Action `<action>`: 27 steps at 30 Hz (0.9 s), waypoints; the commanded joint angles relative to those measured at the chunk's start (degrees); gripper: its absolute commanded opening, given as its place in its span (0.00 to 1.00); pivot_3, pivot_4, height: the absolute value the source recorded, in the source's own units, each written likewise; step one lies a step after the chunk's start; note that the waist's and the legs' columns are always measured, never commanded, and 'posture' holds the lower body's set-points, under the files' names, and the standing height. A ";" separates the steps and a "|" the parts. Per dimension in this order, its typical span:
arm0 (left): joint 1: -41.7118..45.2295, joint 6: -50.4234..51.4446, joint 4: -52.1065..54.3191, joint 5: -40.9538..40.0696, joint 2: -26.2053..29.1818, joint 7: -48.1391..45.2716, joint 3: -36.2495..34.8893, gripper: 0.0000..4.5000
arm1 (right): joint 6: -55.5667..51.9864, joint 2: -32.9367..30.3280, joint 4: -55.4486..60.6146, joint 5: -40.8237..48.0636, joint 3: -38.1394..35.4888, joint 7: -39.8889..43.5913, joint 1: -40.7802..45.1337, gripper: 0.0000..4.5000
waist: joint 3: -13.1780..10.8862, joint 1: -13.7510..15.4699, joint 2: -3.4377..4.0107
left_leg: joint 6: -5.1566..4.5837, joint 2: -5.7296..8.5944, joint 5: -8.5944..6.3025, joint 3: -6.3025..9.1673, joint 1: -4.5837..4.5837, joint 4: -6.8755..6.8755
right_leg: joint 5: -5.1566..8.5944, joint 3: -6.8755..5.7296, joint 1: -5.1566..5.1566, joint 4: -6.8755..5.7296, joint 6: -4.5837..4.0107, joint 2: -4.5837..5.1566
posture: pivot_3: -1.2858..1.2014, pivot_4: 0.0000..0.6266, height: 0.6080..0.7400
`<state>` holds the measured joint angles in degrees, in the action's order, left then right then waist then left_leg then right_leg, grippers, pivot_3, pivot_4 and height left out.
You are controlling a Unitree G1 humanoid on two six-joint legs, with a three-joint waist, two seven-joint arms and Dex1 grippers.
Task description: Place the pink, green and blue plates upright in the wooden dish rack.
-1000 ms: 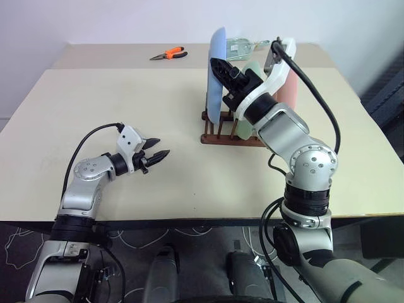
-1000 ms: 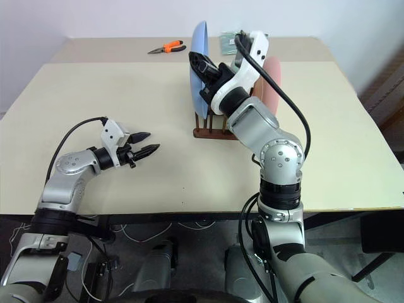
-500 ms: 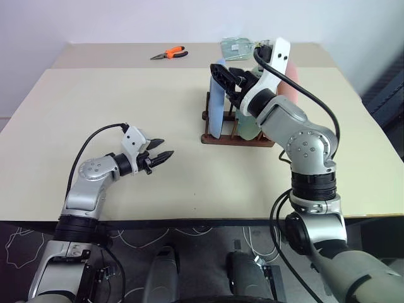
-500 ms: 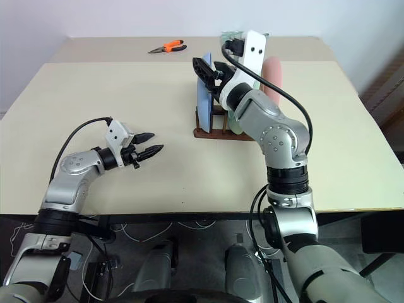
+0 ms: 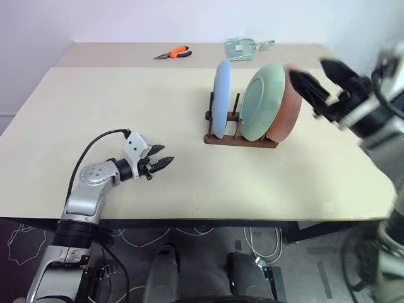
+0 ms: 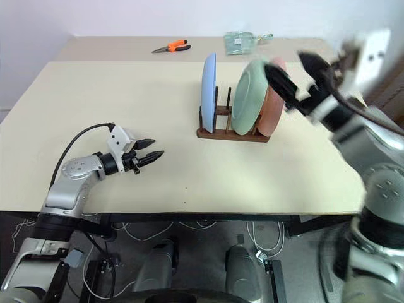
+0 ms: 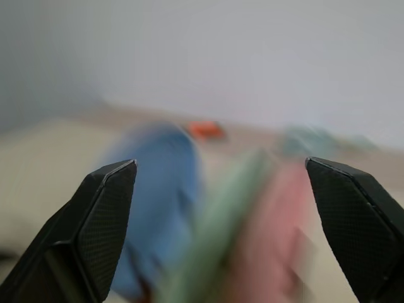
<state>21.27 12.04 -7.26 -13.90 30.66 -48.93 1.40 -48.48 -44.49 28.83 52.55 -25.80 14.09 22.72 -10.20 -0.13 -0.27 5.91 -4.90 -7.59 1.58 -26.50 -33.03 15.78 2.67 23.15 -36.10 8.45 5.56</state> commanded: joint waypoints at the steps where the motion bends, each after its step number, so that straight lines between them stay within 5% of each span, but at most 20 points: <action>1: 2.06 -0.44 0.97 -0.37 -0.90 -1.86 1.26 0.54 | 2.58 -4.96 6.01 -5.24 2.07 4.31 -3.09 0.79 | 0.01 -0.73 0.04 | 0.00 0.00 0.00 0.00 0.02 0.00 | 0.00 0.00 -0.01 -0.02 0.00 0.00 | 0.52 0.24 1.00; 8: 4.29 0.56 3.49 -0.71 -4.12 -3.83 4.69 0.54 | 11.60 -13.48 9.53 -28.69 18.20 6.05 -8.83 0.02 | -0.01 -0.59 -0.01 | 0.00 0.05 0.00 0.00 0.01 -0.06 | -0.01 0.06 0.00 0.03 -0.02 -0.01 | 0.52 0.24 1.00; 14: 3.53 0.99 4.60 -0.46 -5.10 -3.50 5.36 0.54 | 16.20 -13.62 5.60 -40.71 26.46 7.99 -8.01 0.02 | -0.02 -0.56 -0.04 | 0.01 0.06 0.00 0.00 0.00 -0.07 | -0.01 0.07 0.01 0.05 -0.02 0.00 | 0.52 0.24 1.00; 27: 1.60 2.00 7.23 -0.78 -4.68 -2.02 4.73 0.54 | 18.34 -4.78 0.25 -48.15 33.02 12.71 0.60 0.02 | -0.02 -0.56 -0.05 | 0.01 0.07 0.01 0.00 0.01 -0.07 | -0.02 0.07 -0.01 0.02 0.00 -0.01 | 0.52 0.24 1.00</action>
<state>22.83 14.24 -2.54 -14.06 25.70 -51.17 7.12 -31.64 -50.08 28.32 5.70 6.74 26.32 21.03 -10.23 -0.69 -0.33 5.92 -4.84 -7.58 1.59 -26.49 -33.10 15.76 2.74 23.14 -36.08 8.45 5.56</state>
